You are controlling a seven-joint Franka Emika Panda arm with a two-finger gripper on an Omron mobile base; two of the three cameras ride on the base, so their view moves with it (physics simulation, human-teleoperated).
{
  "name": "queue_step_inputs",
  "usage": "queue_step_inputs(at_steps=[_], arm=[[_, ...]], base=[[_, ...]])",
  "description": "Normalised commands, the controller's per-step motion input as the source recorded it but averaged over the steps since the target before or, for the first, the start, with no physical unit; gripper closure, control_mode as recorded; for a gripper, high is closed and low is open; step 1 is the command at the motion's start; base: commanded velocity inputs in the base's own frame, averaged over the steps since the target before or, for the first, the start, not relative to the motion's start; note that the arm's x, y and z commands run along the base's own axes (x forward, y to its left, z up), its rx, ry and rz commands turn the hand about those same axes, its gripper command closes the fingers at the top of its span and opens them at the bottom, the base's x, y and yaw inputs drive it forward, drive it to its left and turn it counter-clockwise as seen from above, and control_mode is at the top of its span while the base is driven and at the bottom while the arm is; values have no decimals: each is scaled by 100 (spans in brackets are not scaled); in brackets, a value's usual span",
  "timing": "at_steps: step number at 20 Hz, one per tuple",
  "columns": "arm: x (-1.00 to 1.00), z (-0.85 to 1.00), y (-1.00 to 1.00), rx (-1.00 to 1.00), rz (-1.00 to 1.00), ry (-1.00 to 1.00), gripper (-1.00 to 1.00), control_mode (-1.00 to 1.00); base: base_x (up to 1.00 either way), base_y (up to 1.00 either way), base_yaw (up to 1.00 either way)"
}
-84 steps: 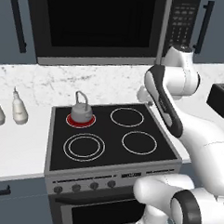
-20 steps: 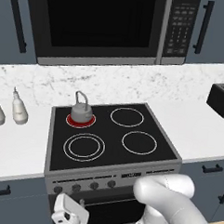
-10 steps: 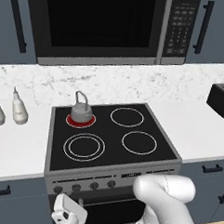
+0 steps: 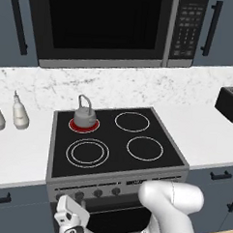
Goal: Turn off the rear left burner of the stove.
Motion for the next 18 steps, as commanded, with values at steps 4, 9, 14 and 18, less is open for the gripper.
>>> queue_step_inputs(at_steps=[4, 9, 14, 18], arm=[[37, -1, 0, 11, 0, 0, -100, -100], [16, -24, 0, 9, 2, 0, -100, -100], [0, -32, 1, 1, 4, 0, -100, -100], [-3, -28, 21, -1, 4, 5, -100, -100]], base=[[0, 0, 0], [0, 0, 0], [0, 0, 0], [0, 0, 0]])
